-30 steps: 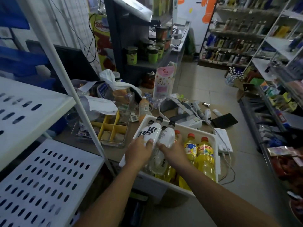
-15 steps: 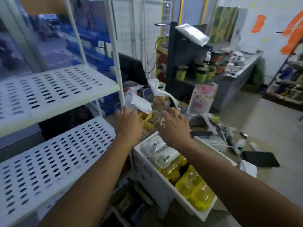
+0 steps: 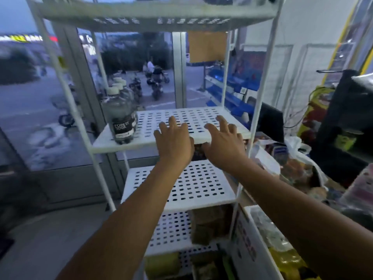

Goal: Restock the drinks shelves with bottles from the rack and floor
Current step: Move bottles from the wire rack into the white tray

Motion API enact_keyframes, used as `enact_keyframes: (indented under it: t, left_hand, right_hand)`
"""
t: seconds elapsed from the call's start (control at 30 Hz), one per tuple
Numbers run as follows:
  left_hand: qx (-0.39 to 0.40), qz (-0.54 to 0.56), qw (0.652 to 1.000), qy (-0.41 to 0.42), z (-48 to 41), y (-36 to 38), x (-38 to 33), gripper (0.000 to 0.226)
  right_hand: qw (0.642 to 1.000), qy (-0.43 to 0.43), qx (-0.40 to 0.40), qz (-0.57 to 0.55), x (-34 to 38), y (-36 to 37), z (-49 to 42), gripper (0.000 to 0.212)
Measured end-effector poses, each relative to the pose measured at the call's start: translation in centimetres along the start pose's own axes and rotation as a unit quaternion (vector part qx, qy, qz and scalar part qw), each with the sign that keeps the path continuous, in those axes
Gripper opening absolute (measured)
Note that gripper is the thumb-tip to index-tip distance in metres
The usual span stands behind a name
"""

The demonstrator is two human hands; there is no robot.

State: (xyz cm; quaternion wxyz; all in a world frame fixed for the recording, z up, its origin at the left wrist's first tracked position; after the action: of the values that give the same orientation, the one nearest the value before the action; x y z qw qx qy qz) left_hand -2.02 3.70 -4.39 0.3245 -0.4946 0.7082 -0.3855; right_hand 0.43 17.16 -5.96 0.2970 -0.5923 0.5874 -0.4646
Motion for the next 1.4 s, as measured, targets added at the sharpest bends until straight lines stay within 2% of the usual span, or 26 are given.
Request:
enact_keyframes:
  t: [0.2, 0.3, 0.4, 0.47, 0.6, 0.7, 0.83, 1.03, 1.1, 1.23, 1.3, 1.4]
  left_hand:
    - [-0.072, -0.002, 0.996, -0.062, -1.0, -1.6, 7.5, 0.04]
    - [-0.148, 0.036, 0.985, -0.085, -1.9, -1.7, 11.6, 0.039]
    - [-0.243, 0.102, 0.957, -0.118, -2.7, -1.0, 15.5, 0.042]
    - [-0.277, 0.203, 0.928, -0.148, -3.3, 0.2, 17.7, 0.053]
    - [-0.215, 0.409, 0.879, -0.119, -4.2, 3.2, 20.5, 0.071]
    - [-0.159, 0.484, 0.854, -0.102, -4.7, 4.9, 21.9, 0.081]
    - [-0.163, 0.484, 0.852, -0.12, -5.4, 5.1, 23.0, 0.085]
    - [-0.22, 0.51, 0.822, -0.121, -3.0, 3.4, 22.6, 0.077]
    - [-0.229, 0.529, 0.809, -0.118, -2.4, 2.7, 22.4, 0.077]
    - [-0.238, 0.543, 0.797, -0.114, -1.8, 1.9, 22.6, 0.078]
    - [-0.243, 0.545, 0.794, -0.116, -1.7, 1.6, 22.7, 0.075]
    - [-0.232, 0.557, 0.789, -0.117, -1.9, 1.4, 22.7, 0.069]
  right_hand:
    - [0.996, -0.076, 0.002, -0.04, 7.8, 1.9, -3.7, 0.06]
    - [0.993, -0.095, 0.005, -0.071, 11.5, 3.4, -5.9, 0.059]
    - [0.989, -0.091, 0.024, -0.117, 14.9, 5.0, -8.4, 0.059]
    - [0.978, -0.079, 0.044, -0.19, 16.6, 5.9, -10.0, 0.058]
    - [0.942, -0.039, 0.084, -0.323, 19.3, 8.1, -12.4, 0.053]
    - [0.922, -0.017, 0.08, -0.378, 20.7, 9.5, -13.6, 0.048]
    - [0.903, -0.024, 0.073, -0.423, 21.3, 10.4, -15.0, 0.047]
    - [0.871, -0.048, 0.107, -0.477, 22.5, 10.7, -15.7, 0.058]
    - [0.872, -0.064, 0.102, -0.474, 23.7, 11.2, -15.8, 0.058]
    - [0.894, -0.04, 0.079, -0.438, 25.6, 11.9, -16.2, 0.048]
    - [0.876, 0.004, 0.09, -0.473, 25.8, 12.1, -16.3, 0.04]
    - [0.855, 0.019, 0.059, -0.515, 25.3, 11.6, -15.6, 0.026]
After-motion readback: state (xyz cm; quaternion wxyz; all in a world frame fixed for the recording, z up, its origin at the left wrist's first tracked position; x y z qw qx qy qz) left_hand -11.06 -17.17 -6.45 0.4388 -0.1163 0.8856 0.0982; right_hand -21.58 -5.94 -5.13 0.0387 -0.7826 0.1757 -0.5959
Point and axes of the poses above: each hand's wrist, its own z-axis away from the middle knuckle, its own y-axis out of the palm, x = y × z, the point moved 3 cm from there along -z, towards the middle knuckle, and after that the axes turned 2 degrees about y, right-handed, at the moved point
